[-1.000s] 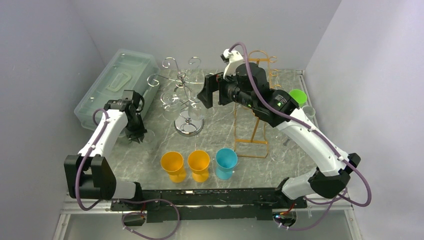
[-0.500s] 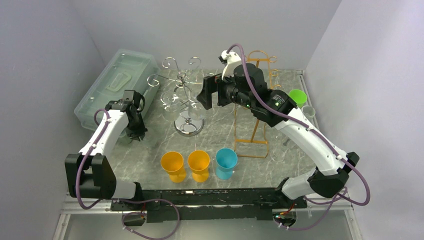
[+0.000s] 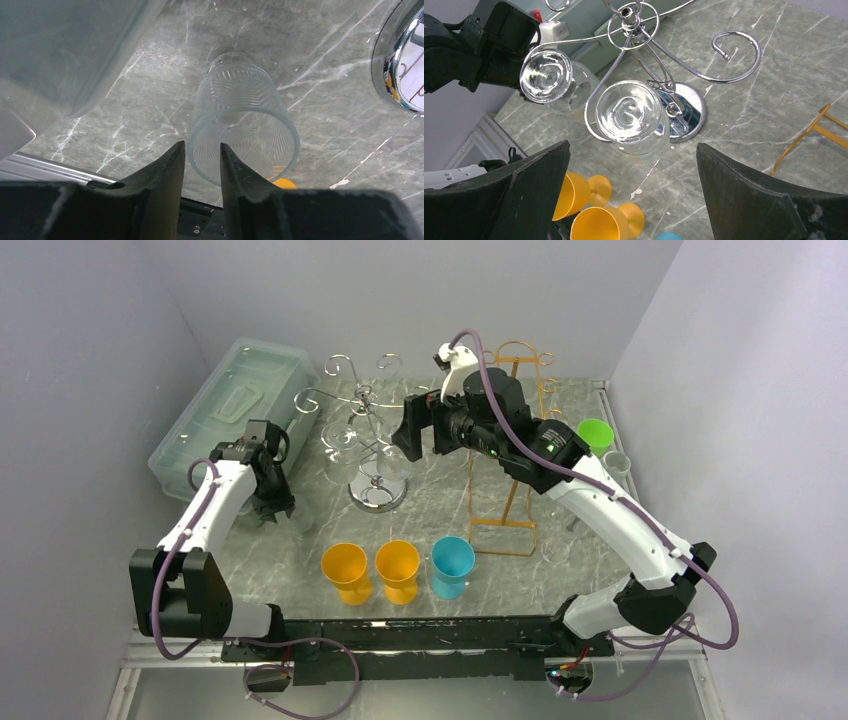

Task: Take the wine glass off the wine glass rack
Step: Place the wine glass at the center of the board, then pick up the wine glass from the wine rack.

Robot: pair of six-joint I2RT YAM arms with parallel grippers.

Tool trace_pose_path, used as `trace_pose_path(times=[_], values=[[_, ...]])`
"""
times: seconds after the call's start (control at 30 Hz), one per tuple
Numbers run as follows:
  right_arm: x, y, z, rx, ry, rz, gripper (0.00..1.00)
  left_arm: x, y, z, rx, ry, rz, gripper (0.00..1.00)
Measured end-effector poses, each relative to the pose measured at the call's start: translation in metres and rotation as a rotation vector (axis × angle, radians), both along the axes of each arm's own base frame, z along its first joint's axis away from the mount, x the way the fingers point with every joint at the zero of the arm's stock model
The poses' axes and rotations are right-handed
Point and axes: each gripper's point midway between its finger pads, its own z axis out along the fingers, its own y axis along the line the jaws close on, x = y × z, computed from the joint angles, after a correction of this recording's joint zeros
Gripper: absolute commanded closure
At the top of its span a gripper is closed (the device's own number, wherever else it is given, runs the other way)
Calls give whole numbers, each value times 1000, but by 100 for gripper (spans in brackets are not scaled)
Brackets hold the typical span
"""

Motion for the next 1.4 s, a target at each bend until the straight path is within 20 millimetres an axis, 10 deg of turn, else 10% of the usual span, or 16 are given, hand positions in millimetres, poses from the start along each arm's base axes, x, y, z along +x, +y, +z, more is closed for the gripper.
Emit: trace_pose_path(times=[0.57,1.4], values=[[0,6,-19,-74,21,5,0,-4,4,38,0,-111,36,43],[22,25,-15,-184,-18,-77,7,-12,6,163,-7,-541,3,7]])
